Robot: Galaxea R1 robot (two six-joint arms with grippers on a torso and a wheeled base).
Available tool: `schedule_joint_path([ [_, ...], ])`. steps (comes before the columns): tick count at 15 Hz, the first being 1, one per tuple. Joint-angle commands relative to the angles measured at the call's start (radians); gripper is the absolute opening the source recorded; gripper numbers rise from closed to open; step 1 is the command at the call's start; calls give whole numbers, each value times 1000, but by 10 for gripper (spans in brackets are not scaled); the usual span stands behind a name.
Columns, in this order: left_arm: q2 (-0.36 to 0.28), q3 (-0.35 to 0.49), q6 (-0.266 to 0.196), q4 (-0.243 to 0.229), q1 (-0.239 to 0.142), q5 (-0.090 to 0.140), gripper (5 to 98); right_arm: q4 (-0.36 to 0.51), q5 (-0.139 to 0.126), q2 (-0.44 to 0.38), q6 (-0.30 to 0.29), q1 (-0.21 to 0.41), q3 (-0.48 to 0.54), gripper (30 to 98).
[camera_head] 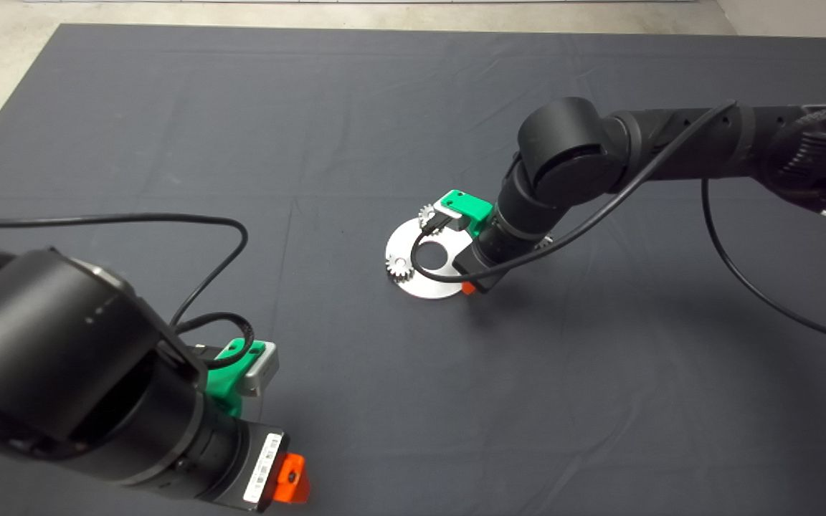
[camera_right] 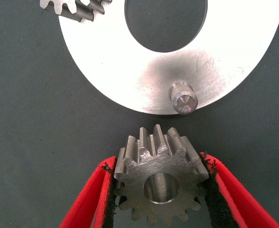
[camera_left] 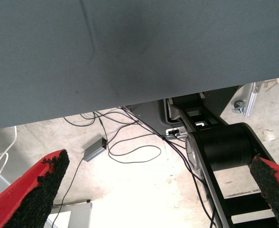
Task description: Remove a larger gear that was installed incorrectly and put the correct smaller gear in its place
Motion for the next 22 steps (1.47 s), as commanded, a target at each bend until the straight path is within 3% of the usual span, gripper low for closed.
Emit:
schedule_joint_path([
  [1,-3,16,-6,-3,-14,18,982,-18,4,14,-4,37,3,414],
  [10,-3,16,-6,-3,-14,18,982,-109,-3,29,-8,33,-3,413],
  [22,-4,16,-5,-3,-14,20,982,-112,-8,83,-36,30,-89,413],
])
